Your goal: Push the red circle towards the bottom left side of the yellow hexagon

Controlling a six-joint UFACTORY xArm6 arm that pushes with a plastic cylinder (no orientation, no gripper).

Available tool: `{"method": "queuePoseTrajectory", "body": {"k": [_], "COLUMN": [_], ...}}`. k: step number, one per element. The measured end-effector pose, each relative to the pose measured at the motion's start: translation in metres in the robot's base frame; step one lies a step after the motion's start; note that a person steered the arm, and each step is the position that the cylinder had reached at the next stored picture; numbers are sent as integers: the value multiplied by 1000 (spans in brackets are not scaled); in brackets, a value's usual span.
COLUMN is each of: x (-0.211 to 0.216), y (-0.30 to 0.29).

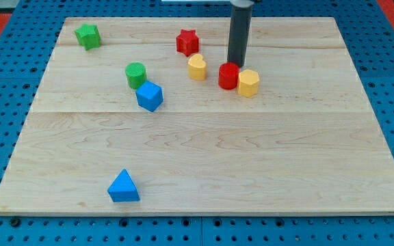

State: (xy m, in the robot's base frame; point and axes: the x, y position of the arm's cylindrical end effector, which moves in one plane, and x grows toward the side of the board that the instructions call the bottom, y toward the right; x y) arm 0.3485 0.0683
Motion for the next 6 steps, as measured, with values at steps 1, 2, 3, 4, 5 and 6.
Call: {"method": "queuePoseTrajectory", "body": {"k": [1,2,3,4,5,6], "x": [-1,-42,-37,12,45,50], "y": [1,2,-66,-28,-21,-29]}}
